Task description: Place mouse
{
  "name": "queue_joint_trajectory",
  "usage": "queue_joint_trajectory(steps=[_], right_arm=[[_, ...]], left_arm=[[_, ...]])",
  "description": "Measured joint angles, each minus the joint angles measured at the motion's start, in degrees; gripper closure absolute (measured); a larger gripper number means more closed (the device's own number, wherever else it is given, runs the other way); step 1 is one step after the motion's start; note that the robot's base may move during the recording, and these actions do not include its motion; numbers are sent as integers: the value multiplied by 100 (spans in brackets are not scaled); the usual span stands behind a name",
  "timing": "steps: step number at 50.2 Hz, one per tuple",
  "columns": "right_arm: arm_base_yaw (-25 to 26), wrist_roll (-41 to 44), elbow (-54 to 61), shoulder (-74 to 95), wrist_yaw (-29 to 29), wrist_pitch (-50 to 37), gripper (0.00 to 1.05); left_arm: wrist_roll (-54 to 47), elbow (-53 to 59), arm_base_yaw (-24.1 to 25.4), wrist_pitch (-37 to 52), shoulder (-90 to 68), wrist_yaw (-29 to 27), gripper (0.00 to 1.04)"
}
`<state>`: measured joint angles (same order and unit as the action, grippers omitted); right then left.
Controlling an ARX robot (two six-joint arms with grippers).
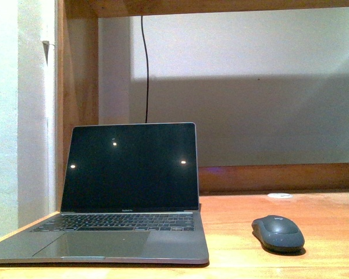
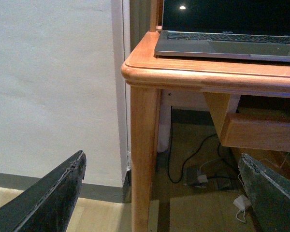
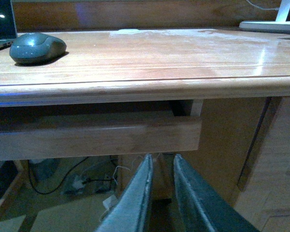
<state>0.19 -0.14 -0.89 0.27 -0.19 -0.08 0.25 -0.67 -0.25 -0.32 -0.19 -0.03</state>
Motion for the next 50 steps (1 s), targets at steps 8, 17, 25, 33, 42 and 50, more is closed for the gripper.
queue_joint_trajectory(steps=[8,17,25,33,42,50], right_arm=[[0,0,0,0,2,0,42],[0,0,0,0,2,0,8],[0,0,0,0,2,0,7],[0,0,0,0,2,0,7],[0,0,0,0,0,0,7],[0,0,0,0,2,0,7]], left_arm=[[0,0,0,0,0,2,8],[0,0,0,0,0,2,8],[0,0,0,0,0,2,8],[0,0,0,0,0,2,8],[0,0,0,0,0,2,8],[0,0,0,0,0,2,8]])
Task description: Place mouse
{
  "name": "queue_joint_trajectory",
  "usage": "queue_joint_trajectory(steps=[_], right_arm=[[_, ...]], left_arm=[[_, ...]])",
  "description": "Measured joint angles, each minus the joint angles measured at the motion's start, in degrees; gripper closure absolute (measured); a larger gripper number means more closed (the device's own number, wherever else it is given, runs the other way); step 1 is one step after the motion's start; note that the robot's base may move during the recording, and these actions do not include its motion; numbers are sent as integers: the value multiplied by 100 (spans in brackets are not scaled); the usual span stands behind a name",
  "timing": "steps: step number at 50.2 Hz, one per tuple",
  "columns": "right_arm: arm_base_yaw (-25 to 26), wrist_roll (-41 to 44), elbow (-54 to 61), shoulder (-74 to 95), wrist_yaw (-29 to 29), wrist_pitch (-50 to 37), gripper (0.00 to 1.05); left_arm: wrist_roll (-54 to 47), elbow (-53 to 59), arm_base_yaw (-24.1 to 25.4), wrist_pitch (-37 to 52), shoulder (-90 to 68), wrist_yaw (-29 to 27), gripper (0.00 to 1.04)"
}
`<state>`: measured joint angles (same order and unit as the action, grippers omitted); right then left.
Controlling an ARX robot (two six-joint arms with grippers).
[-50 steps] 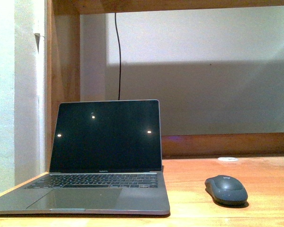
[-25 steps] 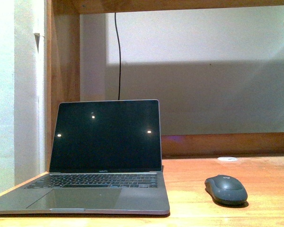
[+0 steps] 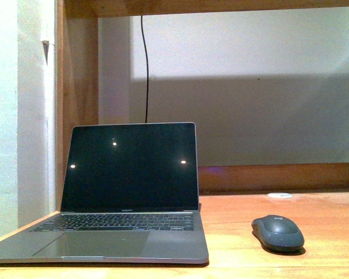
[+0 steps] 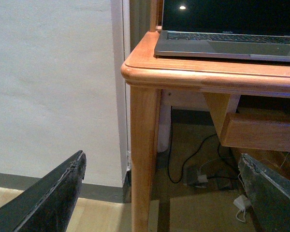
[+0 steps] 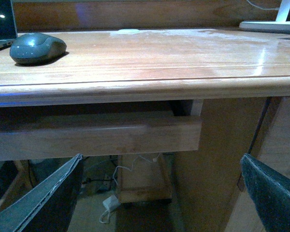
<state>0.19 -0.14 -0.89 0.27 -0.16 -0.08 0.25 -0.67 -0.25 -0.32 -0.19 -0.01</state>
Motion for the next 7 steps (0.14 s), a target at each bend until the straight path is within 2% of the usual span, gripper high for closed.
queue_joint_trajectory(steps=[7], right_arm=[[0,0,0,0,0,0,7]], left_arm=[[0,0,0,0,0,0,8]])
